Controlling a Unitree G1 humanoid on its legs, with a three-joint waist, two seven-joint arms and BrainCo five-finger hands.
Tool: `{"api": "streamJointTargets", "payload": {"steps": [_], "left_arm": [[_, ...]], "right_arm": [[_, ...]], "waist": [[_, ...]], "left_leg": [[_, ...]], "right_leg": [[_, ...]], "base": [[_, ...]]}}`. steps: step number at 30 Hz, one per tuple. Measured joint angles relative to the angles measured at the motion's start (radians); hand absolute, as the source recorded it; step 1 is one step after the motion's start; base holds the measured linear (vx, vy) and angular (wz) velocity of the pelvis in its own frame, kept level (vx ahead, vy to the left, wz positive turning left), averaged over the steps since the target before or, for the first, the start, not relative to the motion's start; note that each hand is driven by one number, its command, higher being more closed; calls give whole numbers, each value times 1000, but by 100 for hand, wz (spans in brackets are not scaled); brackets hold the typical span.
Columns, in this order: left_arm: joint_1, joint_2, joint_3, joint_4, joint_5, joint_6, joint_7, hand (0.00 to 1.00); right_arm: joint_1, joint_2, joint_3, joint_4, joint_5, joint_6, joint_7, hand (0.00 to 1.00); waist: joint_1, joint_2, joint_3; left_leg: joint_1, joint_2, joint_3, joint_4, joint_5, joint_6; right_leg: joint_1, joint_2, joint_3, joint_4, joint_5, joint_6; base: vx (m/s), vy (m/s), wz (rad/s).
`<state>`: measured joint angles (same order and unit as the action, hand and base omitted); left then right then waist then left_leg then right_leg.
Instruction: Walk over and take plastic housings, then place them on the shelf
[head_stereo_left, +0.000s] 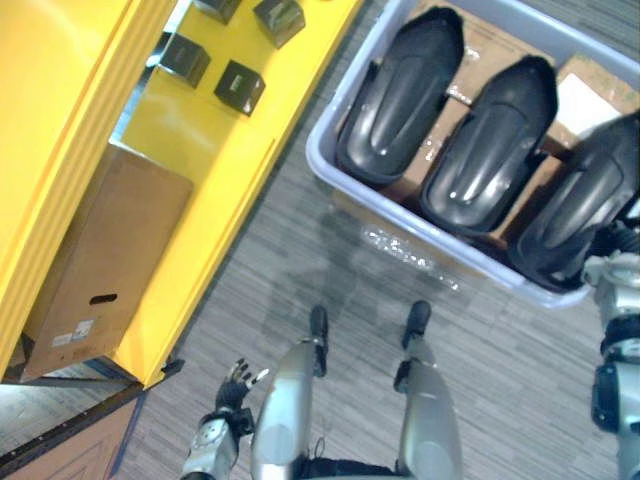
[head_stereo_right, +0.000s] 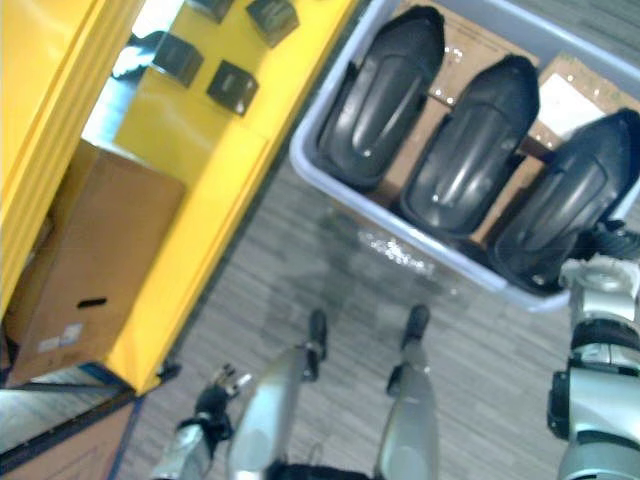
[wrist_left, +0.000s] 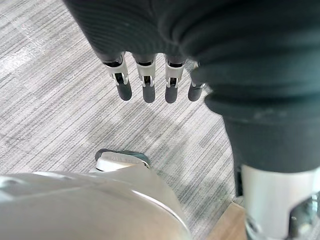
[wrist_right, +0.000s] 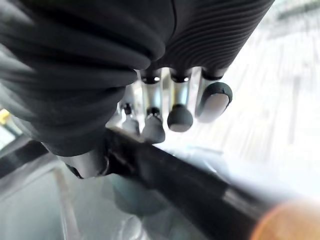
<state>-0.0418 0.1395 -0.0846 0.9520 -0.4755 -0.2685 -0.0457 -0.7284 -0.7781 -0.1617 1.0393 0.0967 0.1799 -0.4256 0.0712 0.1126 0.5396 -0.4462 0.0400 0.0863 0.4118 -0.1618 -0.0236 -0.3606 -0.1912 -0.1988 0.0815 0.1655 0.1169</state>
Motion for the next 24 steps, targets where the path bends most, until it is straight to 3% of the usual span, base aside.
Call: {"api": "streamJointTargets", "payload": {"steps": [3,8,11,14,18,24], "left_arm": [[9,-6,-1,-42,-11,-25,-2,0],[47,-7,2,-273,-38,-62,-9,0],[63,13,7,-448,-76,-60,-27,0],[68,26,42,-608,-79,-51,-47,0],[73,50,41,-749,-80,24,-77,0],[46,53,43,-886,-113,106,-140,0]], "right_arm": [[12,0,-2,-18,-32,18,-35,100],[112,0,-73,-171,-54,35,-81,100],[184,9,-116,-268,-84,30,-101,100],[255,77,-187,-341,-104,24,-128,100],[366,163,-247,-458,-121,22,-176,100],[450,239,-249,-671,-251,-1,-223,100]], "waist": [[-1,0,0],[-25,-8,-1],[-35,-24,-4],[-45,-55,-33],[-62,-93,-145],[-79,-103,-270]], "left_leg": [[23,0,0,-7,0,0],[111,-1,-4,-44,0,-1],[177,0,7,-86,4,-6],[230,3,7,-123,8,-13],[301,3,12,-184,11,-18],[396,4,29,-251,13,-22]], "right_leg": [[25,0,-5,-8,0,0],[121,4,-23,-53,1,1],[179,7,-23,-83,2,2],[227,15,-25,-112,2,2],[285,19,-41,-147,2,2],[346,16,-48,-159,2,2]], "base": [[32,1,3],[26,2,3],[37,-1,-8],[61,-18,0],[96,-10,-1],[59,18,-7]]}}
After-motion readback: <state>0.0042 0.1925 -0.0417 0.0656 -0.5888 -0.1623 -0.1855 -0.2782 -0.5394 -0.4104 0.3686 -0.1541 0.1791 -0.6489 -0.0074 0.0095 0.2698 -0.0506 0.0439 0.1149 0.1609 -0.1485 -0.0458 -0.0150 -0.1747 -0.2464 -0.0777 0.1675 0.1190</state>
